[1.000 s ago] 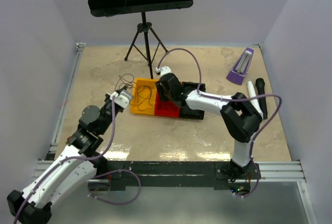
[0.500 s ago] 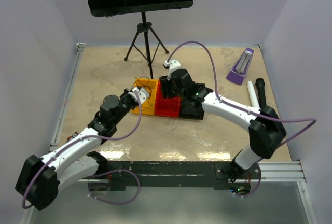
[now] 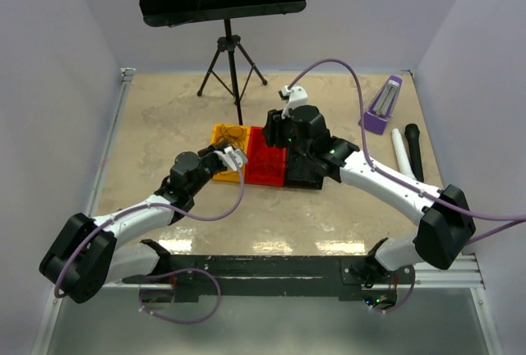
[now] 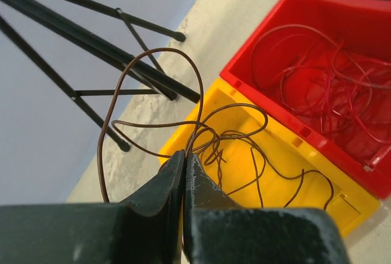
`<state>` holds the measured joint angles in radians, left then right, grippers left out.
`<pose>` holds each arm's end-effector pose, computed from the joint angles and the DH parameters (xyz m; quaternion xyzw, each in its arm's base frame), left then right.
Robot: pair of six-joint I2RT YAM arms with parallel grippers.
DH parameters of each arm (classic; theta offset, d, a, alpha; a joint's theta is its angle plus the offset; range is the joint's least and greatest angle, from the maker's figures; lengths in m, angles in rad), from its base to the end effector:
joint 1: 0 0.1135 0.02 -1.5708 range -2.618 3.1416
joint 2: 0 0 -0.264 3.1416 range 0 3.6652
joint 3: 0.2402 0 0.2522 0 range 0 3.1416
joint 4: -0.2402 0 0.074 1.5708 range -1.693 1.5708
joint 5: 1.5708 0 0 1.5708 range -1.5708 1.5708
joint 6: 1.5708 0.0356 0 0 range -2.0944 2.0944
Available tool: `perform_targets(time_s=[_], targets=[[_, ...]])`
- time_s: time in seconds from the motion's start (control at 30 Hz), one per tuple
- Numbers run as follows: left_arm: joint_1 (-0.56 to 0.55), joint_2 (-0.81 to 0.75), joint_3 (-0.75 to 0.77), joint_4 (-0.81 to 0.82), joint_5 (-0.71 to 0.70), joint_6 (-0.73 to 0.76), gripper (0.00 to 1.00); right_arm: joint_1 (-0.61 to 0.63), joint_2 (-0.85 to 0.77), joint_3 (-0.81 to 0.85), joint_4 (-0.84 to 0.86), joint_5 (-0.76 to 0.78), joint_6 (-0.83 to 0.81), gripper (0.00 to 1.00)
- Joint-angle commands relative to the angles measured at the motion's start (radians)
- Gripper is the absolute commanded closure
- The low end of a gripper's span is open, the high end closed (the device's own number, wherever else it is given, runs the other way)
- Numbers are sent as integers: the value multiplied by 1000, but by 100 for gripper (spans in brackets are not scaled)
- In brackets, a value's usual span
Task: Untangle the cables
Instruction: Place the cable in the bin.
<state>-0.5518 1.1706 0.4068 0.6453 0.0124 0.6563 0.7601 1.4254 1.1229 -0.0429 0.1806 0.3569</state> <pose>0.2079 -0.1285 0.2176 0.4281 0.6131 0.0300 0.6633 0.2480 0.2269 0.3221 -0.1123 0.8086 0.2409 0.5248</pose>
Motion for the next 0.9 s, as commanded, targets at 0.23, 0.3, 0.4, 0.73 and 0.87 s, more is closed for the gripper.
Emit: perform_targets(time_s=[0.23, 0.3, 0.4, 0.73, 0.87], targets=[[4, 3, 27, -189, 118, 31, 55, -62, -42, -35, 47, -44, 40, 50], [4, -17, 44, -243, 107, 19, 53, -67, -39, -34, 64, -49, 40, 49], [7, -45, 79, -318, 75, -13, 53, -70, -36, -29, 72, -64, 40, 49], [32, -19, 288, -476, 7, -155, 49, -70, -29, -20, 58, -61, 31, 48], [35, -52, 383, -605, -2, -207, 0, -71, -45, -35, 54, -53, 24, 46]])
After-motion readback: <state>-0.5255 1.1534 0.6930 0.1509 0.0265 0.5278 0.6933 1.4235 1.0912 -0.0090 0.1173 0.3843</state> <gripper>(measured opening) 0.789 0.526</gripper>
